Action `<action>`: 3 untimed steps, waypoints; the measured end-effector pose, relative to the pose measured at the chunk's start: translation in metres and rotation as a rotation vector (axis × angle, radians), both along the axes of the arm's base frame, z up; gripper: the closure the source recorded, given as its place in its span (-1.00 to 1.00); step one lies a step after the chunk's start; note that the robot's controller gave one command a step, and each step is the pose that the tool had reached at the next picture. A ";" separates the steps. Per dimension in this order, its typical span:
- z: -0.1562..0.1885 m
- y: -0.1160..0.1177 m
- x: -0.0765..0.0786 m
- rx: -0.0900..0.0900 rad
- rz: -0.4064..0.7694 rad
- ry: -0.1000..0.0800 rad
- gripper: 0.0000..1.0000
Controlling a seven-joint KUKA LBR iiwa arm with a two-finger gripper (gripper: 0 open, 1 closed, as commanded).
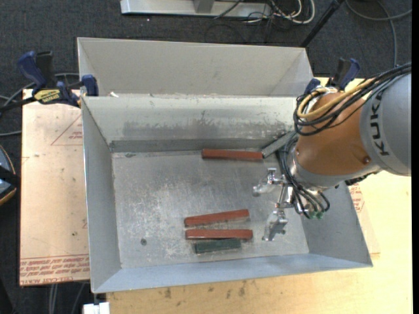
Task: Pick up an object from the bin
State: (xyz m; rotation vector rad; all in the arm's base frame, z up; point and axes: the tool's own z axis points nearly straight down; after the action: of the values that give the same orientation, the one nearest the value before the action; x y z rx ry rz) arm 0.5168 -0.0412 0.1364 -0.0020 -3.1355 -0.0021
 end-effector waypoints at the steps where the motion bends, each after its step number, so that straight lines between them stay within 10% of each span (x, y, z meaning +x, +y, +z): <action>1: 0.003 0.000 0.002 -0.001 0.001 -0.006 -1.00; 2: -0.056 0.049 0.005 0.001 -0.083 -0.016 1.00; 3: -0.056 0.049 0.005 0.001 -0.083 -0.016 1.00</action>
Offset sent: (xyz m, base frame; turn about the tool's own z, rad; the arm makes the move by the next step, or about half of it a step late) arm 0.0006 0.0480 -0.0604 0.0854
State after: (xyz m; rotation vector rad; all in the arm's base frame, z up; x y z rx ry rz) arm 0.5214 0.0083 0.0806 -0.1330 -3.1488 -0.0043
